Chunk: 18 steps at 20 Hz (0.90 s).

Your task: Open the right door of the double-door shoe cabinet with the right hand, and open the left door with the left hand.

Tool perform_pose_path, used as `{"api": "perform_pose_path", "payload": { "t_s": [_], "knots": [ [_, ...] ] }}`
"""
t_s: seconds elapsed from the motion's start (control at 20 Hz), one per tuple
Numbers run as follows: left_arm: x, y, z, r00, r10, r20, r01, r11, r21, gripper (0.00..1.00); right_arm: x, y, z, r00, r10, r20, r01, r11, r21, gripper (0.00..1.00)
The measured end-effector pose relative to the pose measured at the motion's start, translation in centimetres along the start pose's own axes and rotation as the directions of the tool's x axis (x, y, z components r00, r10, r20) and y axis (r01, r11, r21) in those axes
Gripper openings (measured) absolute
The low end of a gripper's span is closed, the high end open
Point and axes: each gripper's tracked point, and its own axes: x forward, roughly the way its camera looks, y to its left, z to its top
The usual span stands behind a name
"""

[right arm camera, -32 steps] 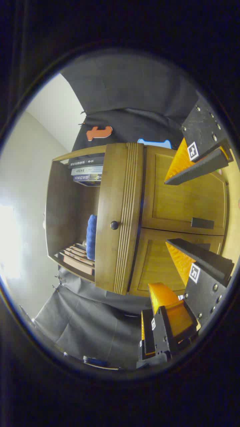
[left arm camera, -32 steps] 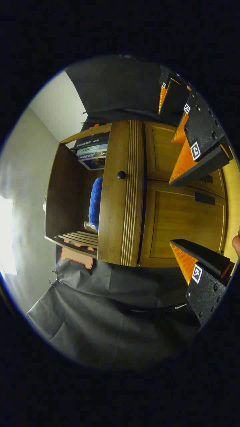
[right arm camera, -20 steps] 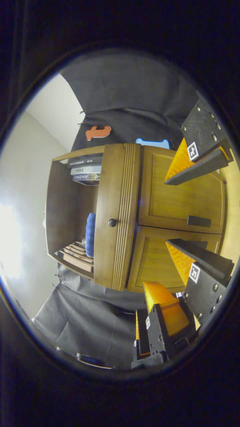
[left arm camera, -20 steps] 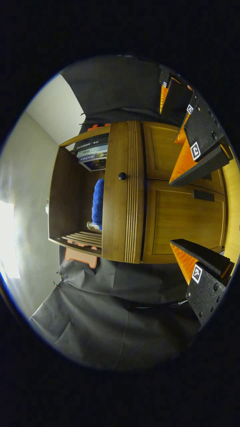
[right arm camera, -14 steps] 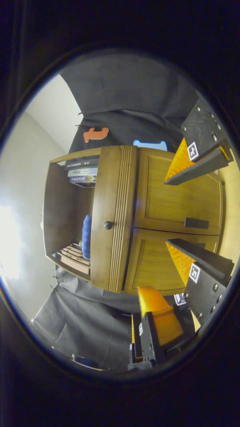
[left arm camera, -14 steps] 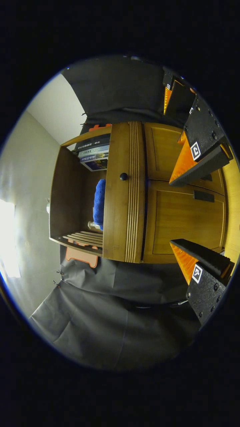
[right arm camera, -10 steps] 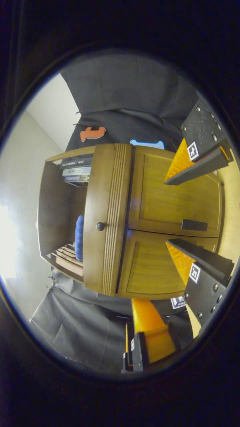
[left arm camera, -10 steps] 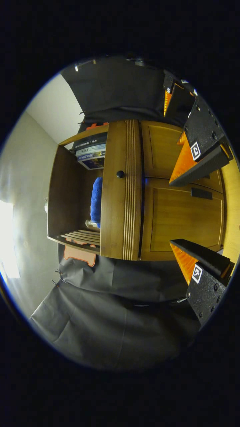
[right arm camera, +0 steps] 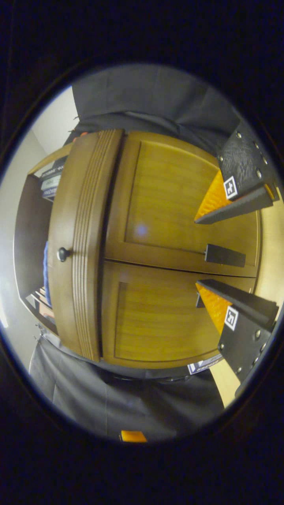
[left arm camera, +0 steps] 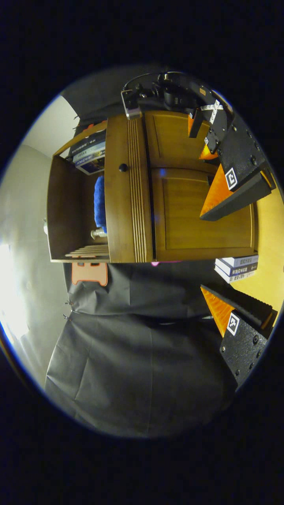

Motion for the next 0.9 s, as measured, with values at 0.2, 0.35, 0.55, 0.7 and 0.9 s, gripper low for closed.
{"api": "perform_pose_path", "payload": {
  "t_s": [0.2,0.35,0.55,0.7,0.9],
  "knots": [
    [-0.2,3.0,-0.3,0.997,0.082,-0.012,-0.082,0.997,0.010,0.97,2.5,-0.1,-2.2,0.997,-0.021,-0.077,0.024,0.999,0.028,0.57],
    [-0.4,4.1,-0.5,0.994,0.109,-0.020,-0.109,0.994,0.010,0.97,3.5,0.3,-3.6,0.993,-0.020,-0.118,0.027,0.998,0.058,0.54],
    [-0.5,4.4,-0.7,0.994,0.107,-0.028,-0.107,0.994,0.006,0.97,3.2,0.3,-4.0,0.988,-0.031,-0.151,0.050,0.991,0.124,0.31],
    [-0.5,3.9,-0.8,0.996,0.082,-0.031,-0.083,0.997,-0.007,0.95,2.7,0.1,-4.0,0.987,-0.033,-0.158,0.054,0.991,0.126,0.26],
    [-0.6,2.5,-0.7,0.999,0.029,-0.028,-0.030,0.999,-0.018,0.95,0.0,-0.4,-4.3,0.987,-0.043,-0.153,0.065,0.987,0.147,0.24]
  ]
}}
